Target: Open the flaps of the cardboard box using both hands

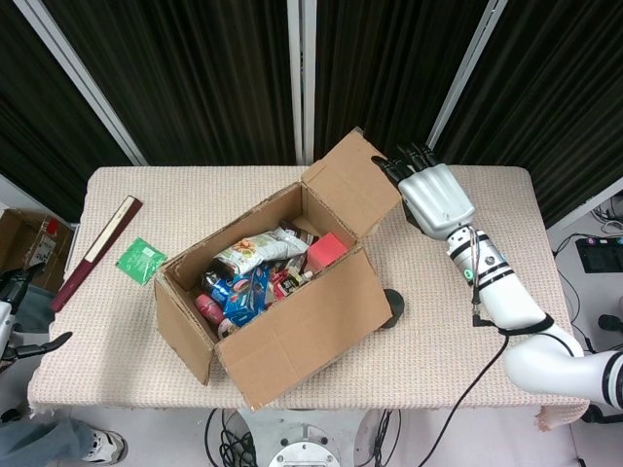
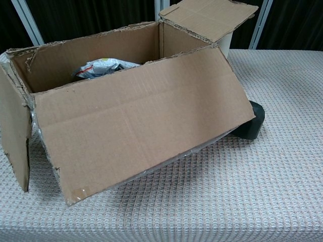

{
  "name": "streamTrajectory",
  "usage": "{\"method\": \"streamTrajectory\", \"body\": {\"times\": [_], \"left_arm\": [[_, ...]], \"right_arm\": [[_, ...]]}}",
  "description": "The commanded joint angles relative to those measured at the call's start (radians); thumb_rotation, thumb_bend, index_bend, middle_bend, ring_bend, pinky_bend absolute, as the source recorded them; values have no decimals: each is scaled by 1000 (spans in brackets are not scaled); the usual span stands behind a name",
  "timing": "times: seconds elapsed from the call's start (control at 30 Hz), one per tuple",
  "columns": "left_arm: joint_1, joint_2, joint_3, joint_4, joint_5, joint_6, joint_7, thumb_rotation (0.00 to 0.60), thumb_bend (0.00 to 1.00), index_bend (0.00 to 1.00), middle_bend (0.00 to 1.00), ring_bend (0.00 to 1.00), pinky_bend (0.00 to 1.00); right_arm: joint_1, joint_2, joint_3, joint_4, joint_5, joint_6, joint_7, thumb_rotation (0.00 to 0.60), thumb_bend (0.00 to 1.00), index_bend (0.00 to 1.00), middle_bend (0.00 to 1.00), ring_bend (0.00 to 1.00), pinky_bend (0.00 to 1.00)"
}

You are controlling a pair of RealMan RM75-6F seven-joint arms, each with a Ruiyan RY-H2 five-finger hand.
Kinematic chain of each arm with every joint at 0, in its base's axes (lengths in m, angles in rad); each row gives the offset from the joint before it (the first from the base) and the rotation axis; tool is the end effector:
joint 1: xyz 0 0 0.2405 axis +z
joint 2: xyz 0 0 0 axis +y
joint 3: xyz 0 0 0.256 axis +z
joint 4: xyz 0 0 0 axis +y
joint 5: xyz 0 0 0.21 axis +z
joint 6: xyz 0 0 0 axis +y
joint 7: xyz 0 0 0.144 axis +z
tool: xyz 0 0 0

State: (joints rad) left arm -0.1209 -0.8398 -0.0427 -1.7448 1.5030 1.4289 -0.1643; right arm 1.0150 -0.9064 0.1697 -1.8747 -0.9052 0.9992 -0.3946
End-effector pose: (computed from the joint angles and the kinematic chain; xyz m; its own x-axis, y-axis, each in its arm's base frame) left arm -0.2958 0.1889 0.2256 0.3807 0.0426 0.9237 0.9245 -0.0360 -0.3794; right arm -0.0678 -0.3823 0.1714 0.5943 0.0162 0.8041 -0.7322 -0.4026 0.5493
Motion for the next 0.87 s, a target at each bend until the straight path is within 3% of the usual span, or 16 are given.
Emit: {"method": "streamTrajectory", "body": {"times": [0.03, 0.2, 0.37, 0.6, 0.87], "left_arm": [[5, -3, 1, 2, 2, 8, 5, 418, 95, 87, 173, 117, 233], [22, -10, 6, 13, 10, 39, 28, 419, 101, 86, 173, 117, 233], [47, -26, 13, 26, 24, 83, 45, 412, 102, 87, 173, 117, 233], [78, -55, 23, 57, 63, 147, 51, 397, 104, 87, 173, 117, 232], [77, -75, 30, 86, 100, 158, 44, 378, 108, 87, 172, 117, 231]], "right_arm": [[-126, 70, -23, -84, -138, 131, 51, 600, 927, 12, 70, 0, 0], [-367, 82, -145, -66, -313, 390, 2, 600, 746, 0, 2, 0, 0], [-620, -38, -230, 106, -353, 614, 91, 600, 601, 0, 0, 0, 0], [-878, -227, -252, 390, -315, 736, 375, 600, 574, 0, 0, 0, 0], [-951, -283, -220, 495, -342, 705, 487, 600, 574, 0, 0, 0, 0]]}}
